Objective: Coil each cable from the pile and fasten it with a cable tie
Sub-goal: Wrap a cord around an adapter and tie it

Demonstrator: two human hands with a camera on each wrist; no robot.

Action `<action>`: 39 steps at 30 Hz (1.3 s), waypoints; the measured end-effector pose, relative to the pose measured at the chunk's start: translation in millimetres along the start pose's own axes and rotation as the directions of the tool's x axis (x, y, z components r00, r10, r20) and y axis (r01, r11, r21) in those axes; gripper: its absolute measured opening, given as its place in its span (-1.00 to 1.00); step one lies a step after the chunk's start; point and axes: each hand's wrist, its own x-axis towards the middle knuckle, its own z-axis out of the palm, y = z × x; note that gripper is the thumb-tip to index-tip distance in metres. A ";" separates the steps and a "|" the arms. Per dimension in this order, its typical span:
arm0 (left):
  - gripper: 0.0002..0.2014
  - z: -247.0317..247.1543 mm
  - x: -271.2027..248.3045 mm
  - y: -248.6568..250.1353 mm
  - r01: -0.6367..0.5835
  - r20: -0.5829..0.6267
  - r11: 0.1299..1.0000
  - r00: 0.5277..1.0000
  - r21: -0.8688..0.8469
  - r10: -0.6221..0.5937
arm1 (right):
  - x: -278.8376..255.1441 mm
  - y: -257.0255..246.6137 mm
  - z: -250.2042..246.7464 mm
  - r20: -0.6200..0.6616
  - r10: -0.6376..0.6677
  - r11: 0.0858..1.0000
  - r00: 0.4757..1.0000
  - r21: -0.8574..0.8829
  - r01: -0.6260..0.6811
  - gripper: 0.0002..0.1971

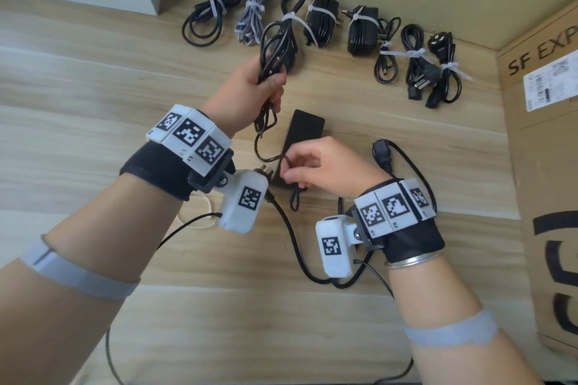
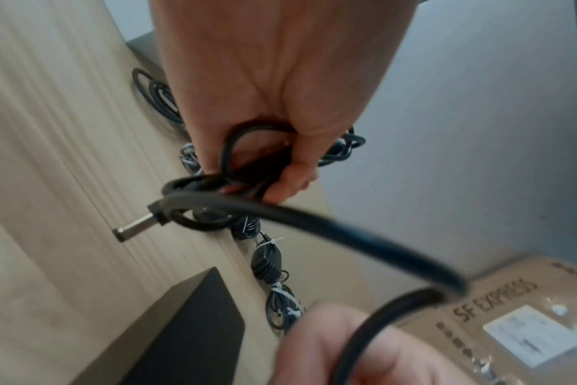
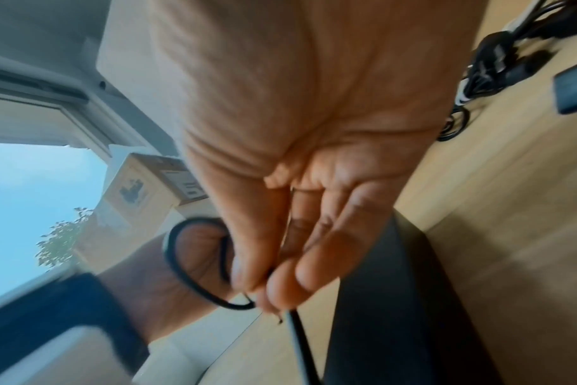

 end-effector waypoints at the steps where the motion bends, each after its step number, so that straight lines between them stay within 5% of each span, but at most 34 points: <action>1: -0.79 -0.9 -2.3 -0.2 0.012 0.024 1.000 1.000 0.009 -0.012 | -1.5 3.0 -2.0 -0.052 0.011 0.998 0.999 0.070 -0.008 -0.90; 5: -0.75 4.3 -16.0 0.6 0.073 0.233 0.975 0.965 0.209 -0.122 | -3.3 12.9 -2.2 -0.269 0.056 0.944 0.961 0.327 0.036 -0.86; 9: -0.71 19.9 -26.9 -0.9 0.044 0.426 0.953 0.887 0.300 -0.176 | 2.6 16.8 2.2 -0.433 0.087 0.962 0.897 0.270 0.037 -0.90; 14: -0.69 29.5 -26.6 -15.6 -0.011 0.248 0.808 0.954 0.589 -0.168 | 5.4 21.6 5.0 -0.495 0.084 0.959 0.865 0.277 0.065 -0.87; 22: -0.96 29.7 -20.4 -14.4 -0.004 0.245 0.815 0.954 0.580 -0.170 | 5.8 23.1 -17.5 -0.371 0.131 0.955 0.919 0.298 -0.016 -0.82; 27: -0.88 28.9 -14.9 -17.7 0.085 0.143 0.794 0.967 0.601 -0.213 | 19.7 29.8 -30.1 -0.586 0.156 0.987 0.795 0.118 -0.107 -0.78; 32: -0.70 32.7 -9.6 -19.8 0.166 0.000 0.666 0.970 0.727 -0.243 | 41.9 34.4 -26.7 -0.530 0.220 0.973 0.819 0.059 -0.223 -0.50; 36: -0.66 30.2 -5.2 -21.5 0.168 0.030 0.737 0.969 0.654 -0.247 | 48.5 34.1 -25.8 -0.566 0.274 0.961 0.778 0.186 -0.203 -0.60; 39: -0.82 27.8 0.5 -21.8 0.178 0.013 0.686 0.965 0.705 -0.263 | 51.8 31.8 -24.2 -0.577 0.304 0.950 0.758 0.239 -0.199 -0.66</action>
